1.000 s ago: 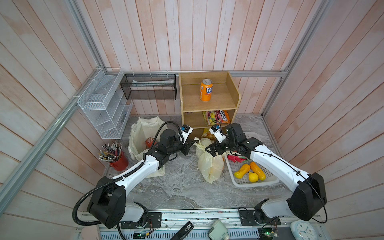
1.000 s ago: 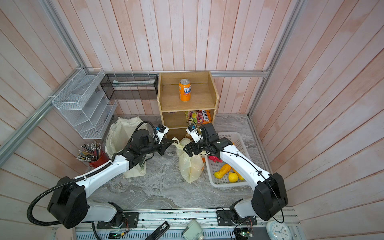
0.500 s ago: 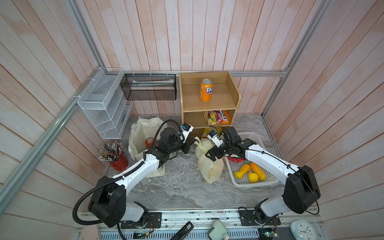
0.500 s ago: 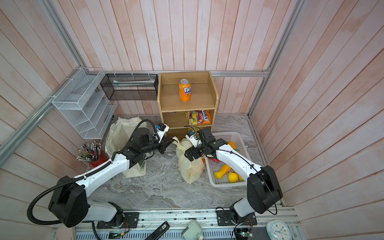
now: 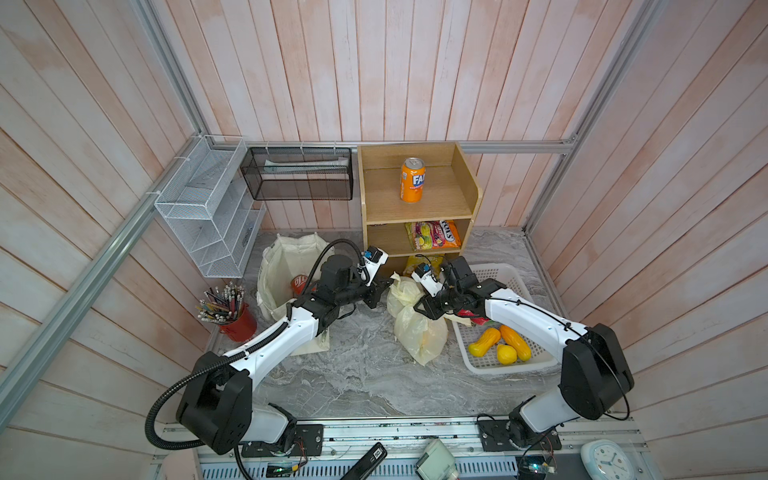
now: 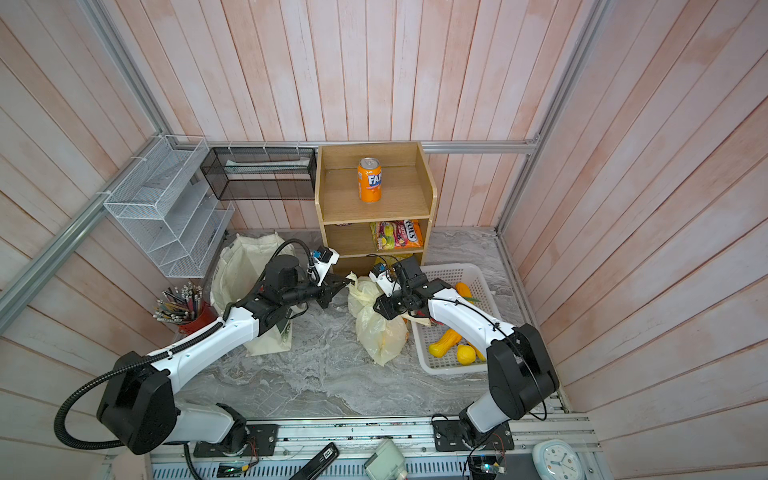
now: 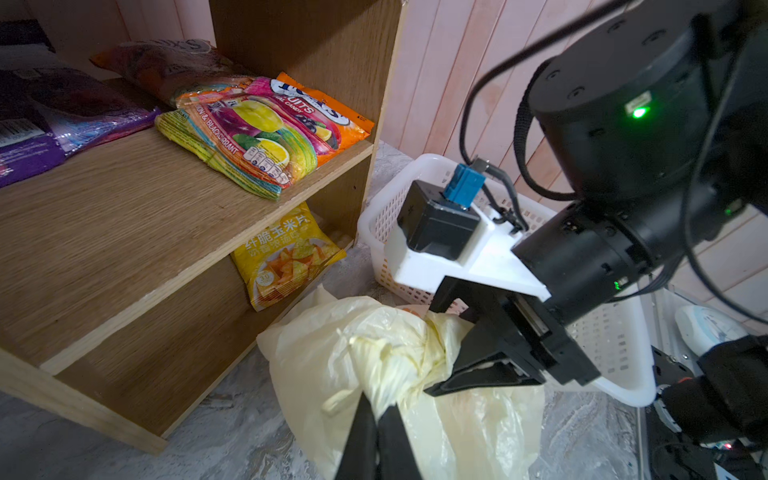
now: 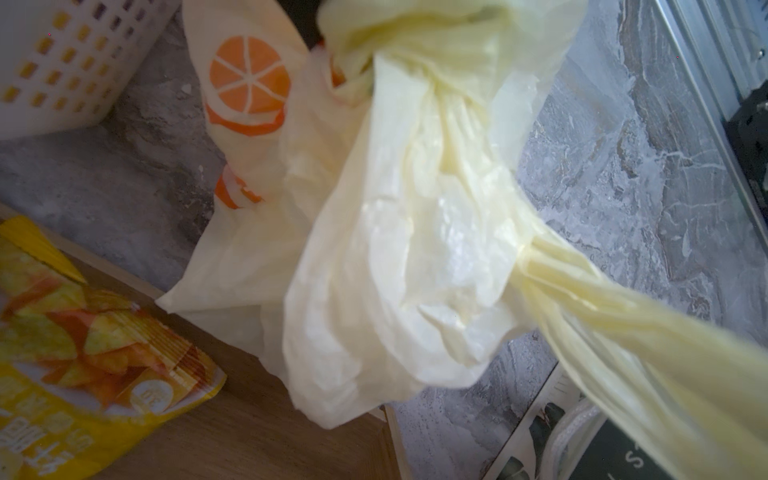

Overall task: Place the mixed food into the grocery bags and tie them
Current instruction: 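Grasp the knotted handles with the right gripper while the left gripper releases the bag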

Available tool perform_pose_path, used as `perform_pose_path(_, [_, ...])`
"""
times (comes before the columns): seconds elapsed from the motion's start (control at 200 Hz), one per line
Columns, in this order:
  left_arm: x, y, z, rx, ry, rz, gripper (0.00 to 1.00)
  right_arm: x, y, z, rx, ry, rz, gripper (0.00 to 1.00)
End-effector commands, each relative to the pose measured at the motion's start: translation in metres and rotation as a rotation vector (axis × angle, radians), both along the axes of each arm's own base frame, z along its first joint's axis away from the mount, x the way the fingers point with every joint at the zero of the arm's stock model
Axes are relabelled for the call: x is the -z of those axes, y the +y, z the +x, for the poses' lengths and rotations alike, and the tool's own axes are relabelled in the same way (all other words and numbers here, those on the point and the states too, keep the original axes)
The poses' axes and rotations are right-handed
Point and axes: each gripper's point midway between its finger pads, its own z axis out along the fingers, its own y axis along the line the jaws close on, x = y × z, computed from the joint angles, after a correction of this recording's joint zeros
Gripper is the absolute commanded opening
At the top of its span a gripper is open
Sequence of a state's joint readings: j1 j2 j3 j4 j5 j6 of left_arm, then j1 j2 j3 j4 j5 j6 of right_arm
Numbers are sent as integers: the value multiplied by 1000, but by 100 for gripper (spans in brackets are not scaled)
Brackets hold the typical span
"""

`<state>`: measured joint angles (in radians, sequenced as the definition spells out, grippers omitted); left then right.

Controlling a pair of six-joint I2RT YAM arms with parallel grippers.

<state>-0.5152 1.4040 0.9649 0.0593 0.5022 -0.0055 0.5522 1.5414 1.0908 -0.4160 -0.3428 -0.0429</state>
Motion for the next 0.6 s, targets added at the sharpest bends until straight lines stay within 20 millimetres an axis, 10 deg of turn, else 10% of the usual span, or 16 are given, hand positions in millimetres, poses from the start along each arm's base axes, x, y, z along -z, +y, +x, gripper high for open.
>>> perform_pose_path(0.0, [-20,-4,-6,42,-24,-47,22,-14,8,-4,-19,3,45,22])
perform_pose_path(0.17, [-58,1,-15,33,-86,-129,39,-37,9,-4,1,-18,87,0])
perform_pose_path(0.595, [-147,62,-16,-286,-237,-162,50,-101,-4,-15,94,-78,181,0])
